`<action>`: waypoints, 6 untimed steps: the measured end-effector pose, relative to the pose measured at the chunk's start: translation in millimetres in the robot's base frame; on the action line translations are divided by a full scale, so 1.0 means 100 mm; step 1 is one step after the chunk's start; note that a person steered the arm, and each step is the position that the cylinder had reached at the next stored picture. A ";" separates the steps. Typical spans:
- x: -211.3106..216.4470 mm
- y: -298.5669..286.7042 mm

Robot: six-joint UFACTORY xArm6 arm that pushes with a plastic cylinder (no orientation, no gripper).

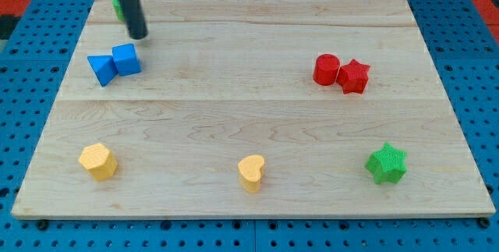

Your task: Push the green circle to center of the board

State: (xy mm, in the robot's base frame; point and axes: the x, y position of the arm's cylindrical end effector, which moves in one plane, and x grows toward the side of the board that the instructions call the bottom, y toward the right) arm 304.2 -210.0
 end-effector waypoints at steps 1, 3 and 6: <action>-0.11 -0.39; -0.47 -0.91; -0.68 0.39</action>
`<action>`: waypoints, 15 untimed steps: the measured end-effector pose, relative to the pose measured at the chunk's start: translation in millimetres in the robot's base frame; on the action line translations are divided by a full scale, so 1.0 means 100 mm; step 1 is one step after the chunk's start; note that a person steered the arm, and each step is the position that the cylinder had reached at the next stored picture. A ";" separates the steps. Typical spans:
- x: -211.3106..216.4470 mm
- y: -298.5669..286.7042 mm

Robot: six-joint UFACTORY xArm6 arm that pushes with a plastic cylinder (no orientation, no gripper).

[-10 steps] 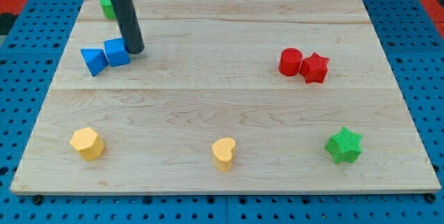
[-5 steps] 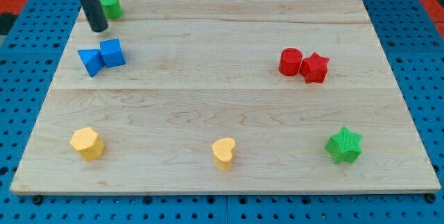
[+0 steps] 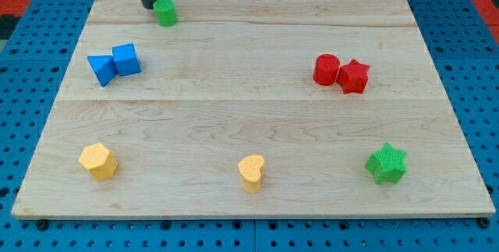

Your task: Push the green circle to center of the board

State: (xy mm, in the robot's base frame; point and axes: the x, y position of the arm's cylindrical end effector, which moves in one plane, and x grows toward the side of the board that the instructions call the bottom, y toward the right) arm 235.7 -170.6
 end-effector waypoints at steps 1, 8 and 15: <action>0.31 0.00; -0.36 0.37; 0.23 0.44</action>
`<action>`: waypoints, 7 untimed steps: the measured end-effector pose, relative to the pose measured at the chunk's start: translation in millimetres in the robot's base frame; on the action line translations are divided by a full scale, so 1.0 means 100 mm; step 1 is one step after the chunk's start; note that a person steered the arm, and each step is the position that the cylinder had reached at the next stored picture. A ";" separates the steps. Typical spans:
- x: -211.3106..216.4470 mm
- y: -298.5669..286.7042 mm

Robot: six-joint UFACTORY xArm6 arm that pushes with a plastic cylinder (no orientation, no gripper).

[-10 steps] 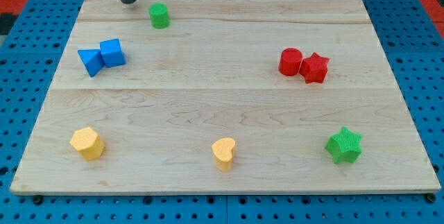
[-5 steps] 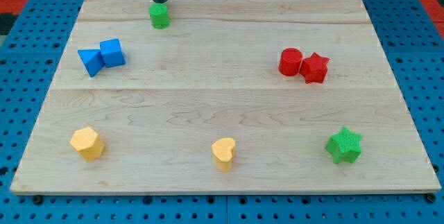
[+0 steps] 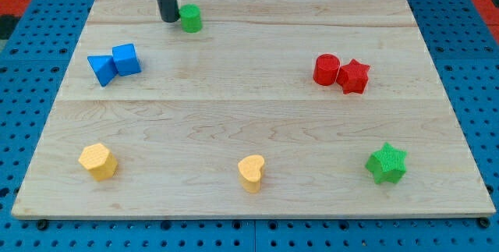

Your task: Push the green circle to center of the board

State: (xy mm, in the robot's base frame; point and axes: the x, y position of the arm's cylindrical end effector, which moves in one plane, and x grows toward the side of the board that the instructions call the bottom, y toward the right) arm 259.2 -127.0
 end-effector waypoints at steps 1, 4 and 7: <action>-0.19 0.14; 0.06 0.66; 0.03 1.17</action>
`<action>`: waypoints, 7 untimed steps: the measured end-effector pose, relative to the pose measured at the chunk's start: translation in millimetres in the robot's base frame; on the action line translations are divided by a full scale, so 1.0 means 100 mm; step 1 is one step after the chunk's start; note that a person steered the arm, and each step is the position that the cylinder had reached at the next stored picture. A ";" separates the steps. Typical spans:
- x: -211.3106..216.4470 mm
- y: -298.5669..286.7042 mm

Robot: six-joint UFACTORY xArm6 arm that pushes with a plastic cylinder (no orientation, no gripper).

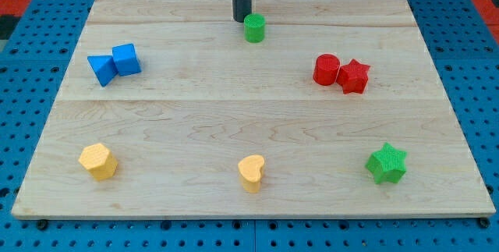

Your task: Push the green circle to center of the board

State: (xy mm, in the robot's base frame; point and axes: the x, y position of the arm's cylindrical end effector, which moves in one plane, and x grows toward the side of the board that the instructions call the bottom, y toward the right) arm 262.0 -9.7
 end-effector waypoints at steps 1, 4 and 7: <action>-0.02 0.15; 0.41 0.25; 1.19 0.07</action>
